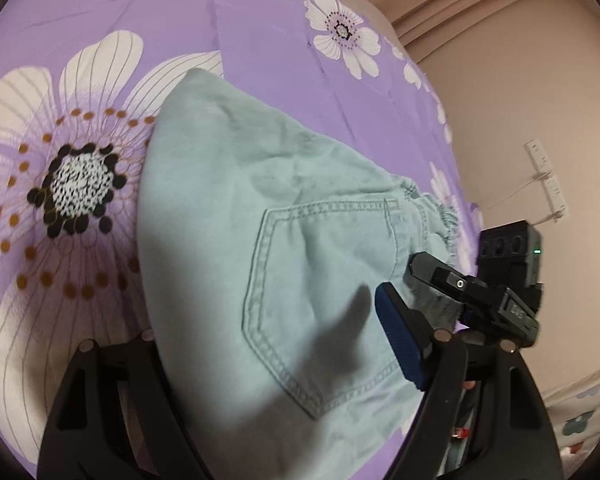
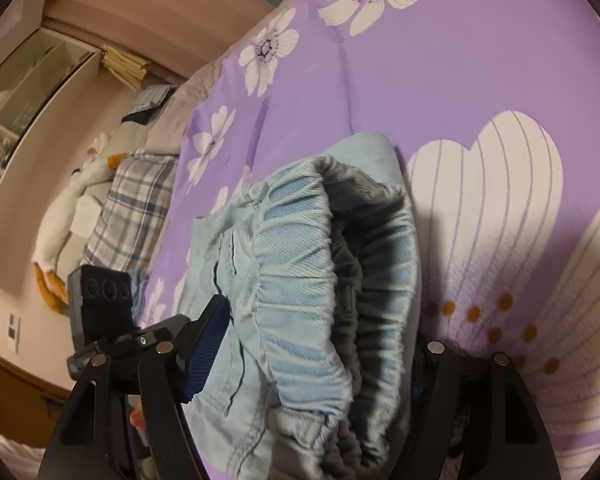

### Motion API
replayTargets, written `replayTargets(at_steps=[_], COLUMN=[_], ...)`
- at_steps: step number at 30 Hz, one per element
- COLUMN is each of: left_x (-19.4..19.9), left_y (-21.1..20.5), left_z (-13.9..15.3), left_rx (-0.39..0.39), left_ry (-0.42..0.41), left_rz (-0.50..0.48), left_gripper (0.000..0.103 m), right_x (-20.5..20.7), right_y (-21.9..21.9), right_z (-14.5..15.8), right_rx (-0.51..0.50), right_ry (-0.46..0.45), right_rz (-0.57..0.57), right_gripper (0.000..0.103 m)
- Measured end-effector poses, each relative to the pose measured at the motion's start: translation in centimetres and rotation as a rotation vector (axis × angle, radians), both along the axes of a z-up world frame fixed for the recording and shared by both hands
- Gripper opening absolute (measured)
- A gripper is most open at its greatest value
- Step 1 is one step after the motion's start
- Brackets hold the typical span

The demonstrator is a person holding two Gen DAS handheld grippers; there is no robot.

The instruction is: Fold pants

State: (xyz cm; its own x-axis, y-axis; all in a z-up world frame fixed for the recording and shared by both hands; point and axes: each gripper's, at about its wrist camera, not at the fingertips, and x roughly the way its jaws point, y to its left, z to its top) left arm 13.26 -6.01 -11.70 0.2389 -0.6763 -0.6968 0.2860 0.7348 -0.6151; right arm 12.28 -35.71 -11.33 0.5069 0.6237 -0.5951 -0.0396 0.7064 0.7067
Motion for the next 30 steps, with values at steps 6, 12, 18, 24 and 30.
replayTargets(at_steps=[6, 12, 18, 24, 30], left_x=[-0.7, -1.8, -3.4, -5.7, -7.8], left_y=[-1.0, -1.4, -1.0, -0.6, 0.8], left_z=[0.5, 1.4, 2.7, 4.6, 6.6], left_rx=[0.154, 0.240, 0.276, 0.310, 0.326], left_ry=[-0.067, -0.138, -0.179, -0.222, -0.252], left_rz=[0.012, 0.015, 0.034, 0.050, 0.077], left_gripper=[0.063, 0.038, 0.026, 0.025, 0.024], right_x=[-0.8, -1.8, -3.2, -4.4, -5.6], right_y=[1.4, 2.4, 4.2, 6.7, 8.2], right_z=[0.7, 2.0, 4.6, 6.8, 8.5], right_rx=[-0.132, -0.184, -0.294, -0.417, -0.462], right_ry=[-0.025, -0.051, -0.132, -0.194, -0.255], right_rz=[-0.047, -0.070, -0.074, -0.056, -0.028], right_gripper=[0.064, 0.047, 0.040, 0.040, 0.040])
